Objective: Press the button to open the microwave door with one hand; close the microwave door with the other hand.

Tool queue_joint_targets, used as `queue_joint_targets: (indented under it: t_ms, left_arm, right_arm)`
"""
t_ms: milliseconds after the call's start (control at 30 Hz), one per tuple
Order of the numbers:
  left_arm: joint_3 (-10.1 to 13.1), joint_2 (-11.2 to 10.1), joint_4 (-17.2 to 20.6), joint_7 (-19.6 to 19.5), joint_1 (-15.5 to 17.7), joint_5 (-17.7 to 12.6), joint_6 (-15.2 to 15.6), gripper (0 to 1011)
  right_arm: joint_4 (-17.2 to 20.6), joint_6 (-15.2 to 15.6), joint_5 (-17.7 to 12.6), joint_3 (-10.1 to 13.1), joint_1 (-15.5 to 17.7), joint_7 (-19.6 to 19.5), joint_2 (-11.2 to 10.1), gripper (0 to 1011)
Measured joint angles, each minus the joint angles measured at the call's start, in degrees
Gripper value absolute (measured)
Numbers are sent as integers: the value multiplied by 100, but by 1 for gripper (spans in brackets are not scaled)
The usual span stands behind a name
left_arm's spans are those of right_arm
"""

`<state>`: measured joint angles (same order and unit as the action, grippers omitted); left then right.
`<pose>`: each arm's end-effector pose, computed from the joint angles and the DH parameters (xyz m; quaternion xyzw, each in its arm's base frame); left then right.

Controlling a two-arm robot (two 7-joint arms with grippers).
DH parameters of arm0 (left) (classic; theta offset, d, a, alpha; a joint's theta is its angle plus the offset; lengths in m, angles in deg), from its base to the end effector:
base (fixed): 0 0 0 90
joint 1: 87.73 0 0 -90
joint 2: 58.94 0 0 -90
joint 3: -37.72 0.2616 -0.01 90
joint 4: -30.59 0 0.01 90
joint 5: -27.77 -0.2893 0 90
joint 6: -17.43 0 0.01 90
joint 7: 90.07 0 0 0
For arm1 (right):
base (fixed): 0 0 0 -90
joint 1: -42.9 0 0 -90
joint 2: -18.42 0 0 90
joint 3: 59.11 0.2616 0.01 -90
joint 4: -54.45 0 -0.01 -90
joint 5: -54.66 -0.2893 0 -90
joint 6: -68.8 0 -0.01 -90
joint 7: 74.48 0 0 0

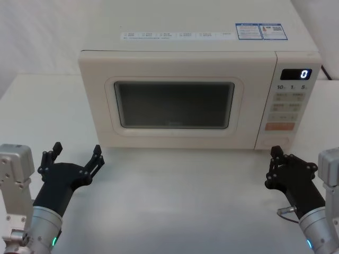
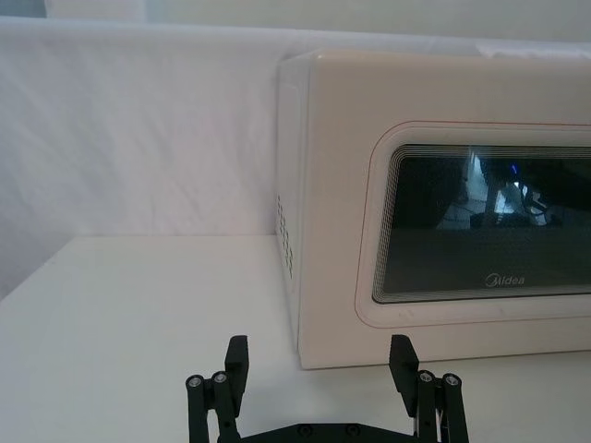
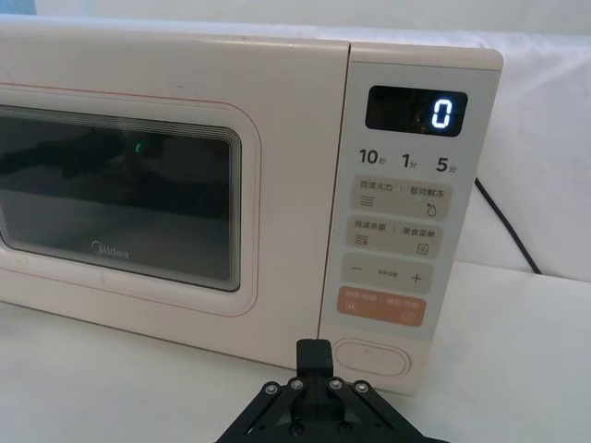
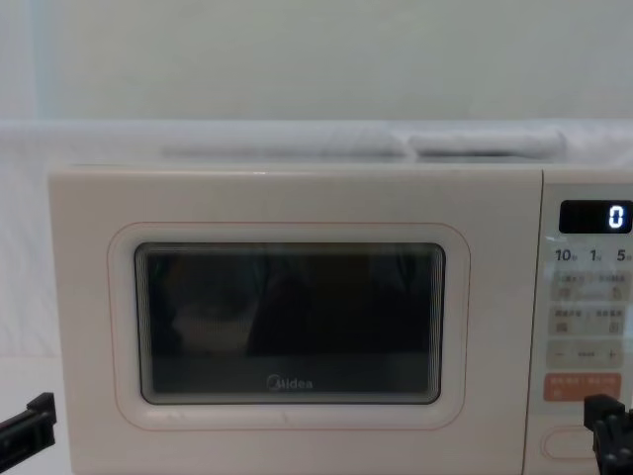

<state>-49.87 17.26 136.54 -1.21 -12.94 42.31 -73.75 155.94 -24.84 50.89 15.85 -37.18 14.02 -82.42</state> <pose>0.2408 0.0328 -0.2586 -0.0173 0.0065 0.6616 0.7496 0.2520 0.0380 -0.2697 -0.0015 -0.0414 -0.6058 0.7945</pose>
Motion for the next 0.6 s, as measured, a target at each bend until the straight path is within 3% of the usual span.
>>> queue_joint_targets:
  t_ms: [400, 600]
  left_arm:
    - [1, 0, 0, 0, 0, 0, 0, 1001]
    - [0, 0, 0, 0, 0, 0, 0, 1001]
  right_arm:
    - [0, 0, 0, 0, 0, 0, 0, 0]
    - [-23, 55, -11, 106, 13, 104, 83, 0]
